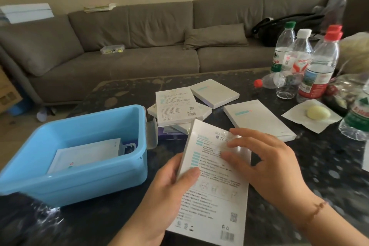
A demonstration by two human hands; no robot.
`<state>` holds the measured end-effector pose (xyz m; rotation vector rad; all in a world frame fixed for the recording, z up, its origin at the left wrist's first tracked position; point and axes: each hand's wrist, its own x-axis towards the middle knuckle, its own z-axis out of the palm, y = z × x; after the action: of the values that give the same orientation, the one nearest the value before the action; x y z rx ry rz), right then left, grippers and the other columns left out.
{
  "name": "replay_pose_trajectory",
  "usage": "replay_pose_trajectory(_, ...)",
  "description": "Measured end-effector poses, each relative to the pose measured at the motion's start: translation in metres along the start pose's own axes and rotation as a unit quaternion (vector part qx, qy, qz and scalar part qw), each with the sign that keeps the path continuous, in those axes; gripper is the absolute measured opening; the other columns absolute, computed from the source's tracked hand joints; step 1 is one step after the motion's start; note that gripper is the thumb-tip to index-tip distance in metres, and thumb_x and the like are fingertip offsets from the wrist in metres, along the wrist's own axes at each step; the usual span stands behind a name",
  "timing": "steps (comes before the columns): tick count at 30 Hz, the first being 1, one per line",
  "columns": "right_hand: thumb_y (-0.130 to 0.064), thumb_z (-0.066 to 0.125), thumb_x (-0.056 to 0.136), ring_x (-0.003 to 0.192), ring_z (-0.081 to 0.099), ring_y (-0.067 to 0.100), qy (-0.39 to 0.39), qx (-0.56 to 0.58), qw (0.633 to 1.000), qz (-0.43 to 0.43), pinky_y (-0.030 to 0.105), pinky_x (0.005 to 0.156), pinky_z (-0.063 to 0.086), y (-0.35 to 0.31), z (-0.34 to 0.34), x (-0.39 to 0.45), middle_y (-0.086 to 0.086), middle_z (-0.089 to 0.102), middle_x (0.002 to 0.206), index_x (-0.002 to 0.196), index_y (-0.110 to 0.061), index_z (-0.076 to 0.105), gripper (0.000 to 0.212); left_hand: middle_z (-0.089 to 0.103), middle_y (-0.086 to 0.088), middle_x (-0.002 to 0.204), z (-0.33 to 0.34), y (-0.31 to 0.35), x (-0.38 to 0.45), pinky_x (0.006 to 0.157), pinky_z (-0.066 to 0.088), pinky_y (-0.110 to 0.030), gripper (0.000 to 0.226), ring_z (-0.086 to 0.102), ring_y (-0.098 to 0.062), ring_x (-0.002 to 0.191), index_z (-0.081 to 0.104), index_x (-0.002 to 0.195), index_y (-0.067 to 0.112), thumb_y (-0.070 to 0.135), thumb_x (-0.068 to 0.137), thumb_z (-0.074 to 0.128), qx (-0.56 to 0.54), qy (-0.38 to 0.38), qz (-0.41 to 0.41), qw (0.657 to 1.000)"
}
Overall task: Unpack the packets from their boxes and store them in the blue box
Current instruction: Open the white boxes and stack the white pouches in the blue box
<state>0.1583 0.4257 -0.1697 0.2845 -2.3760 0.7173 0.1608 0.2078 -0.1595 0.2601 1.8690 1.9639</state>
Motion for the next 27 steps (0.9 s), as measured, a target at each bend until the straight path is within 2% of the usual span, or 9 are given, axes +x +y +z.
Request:
replay_pose_trajectory(2,-0.051,0.060,0.088,0.098,0.069,0.011,0.006,-0.052,0.998,-0.039,0.033,0.083,0.055,0.001,0.003,-0.001,-0.011,0.068,0.122,0.096,-0.028,0.076,0.029,0.073,-0.005,0.116,-0.001,0.000,0.000,0.095,0.053,-0.051,0.029,0.070,-0.025,0.108,0.062,0.122,0.022,0.023,0.094,0.054,0.006,0.005,-0.002,1.000)
replay_pose_trajectory(4,-0.043,0.060,0.090,0.097,0.070,0.014,0.010,-0.079,0.994,-0.069,0.030,0.085,0.054,0.002,0.005,-0.002,-0.007,0.069,0.121,0.096,-0.025,0.077,0.026,0.073,-0.004,0.115,-0.001,0.001,-0.001,0.094,0.053,-0.050,0.028,0.070,-0.024,0.107,0.063,0.121,0.022,0.023,0.094,0.054,0.011,0.011,-0.004,1.000)
replay_pose_trajectory(6,-0.042,0.057,0.091,0.097,0.072,0.016,-0.003,-0.093,0.992,-0.084,0.030,0.083,0.054,0.002,0.005,-0.003,-0.006,0.069,0.122,0.098,-0.024,0.078,0.028,0.074,-0.003,0.113,-0.002,0.002,-0.001,0.094,0.053,-0.048,0.026,0.070,-0.023,0.106,0.064,0.119,0.022,0.022,0.096,0.054,0.013,0.017,-0.009,1.000)
replay_pose_trajectory(10,-0.052,0.061,0.085,0.094,0.073,0.016,-0.045,-0.108,0.989,-0.088,0.031,0.078,0.056,0.001,0.004,-0.003,-0.007,0.068,0.123,0.100,-0.027,0.078,0.034,0.075,-0.002,0.111,-0.004,0.003,-0.002,0.094,0.053,-0.048,0.023,0.071,-0.022,0.105,0.065,0.117,0.023,0.021,0.097,0.054,0.025,0.026,-0.019,0.999)
replay_pose_trajectory(16,-0.043,0.067,0.083,0.077,0.075,0.017,-0.024,-0.108,0.986,-0.125,0.026,0.063,0.059,0.002,0.004,-0.002,-0.004,0.073,0.112,0.089,-0.025,0.079,0.023,0.075,0.000,0.110,-0.006,0.005,-0.004,0.095,0.053,-0.049,0.022,0.071,-0.020,0.103,0.064,0.116,0.026,0.023,0.097,0.055,0.046,0.023,-0.034,0.998)
replay_pose_trajectory(24,-0.027,0.076,0.082,0.080,0.075,0.020,0.013,-0.133,0.981,-0.141,0.030,0.061,0.060,0.005,0.012,-0.005,-0.001,0.074,0.109,0.088,-0.017,0.079,0.012,0.075,0.003,0.109,-0.005,0.009,-0.005,0.095,0.054,-0.049,0.022,0.072,-0.018,0.102,0.064,0.117,0.029,0.025,0.097,0.055,0.049,0.020,-0.053,0.997)
replay_pose_trajectory(27,-0.029,0.071,0.082,0.079,0.075,0.016,0.005,-0.106,0.988,-0.110,0.026,0.061,0.058,0.002,0.011,-0.006,-0.005,0.073,0.113,0.093,-0.019,0.079,0.017,0.075,0.004,0.109,-0.005,0.011,-0.006,0.095,0.054,-0.048,0.022,0.072,-0.017,0.103,0.064,0.117,0.029,0.026,0.097,0.055,0.041,0.023,-0.062,0.997)
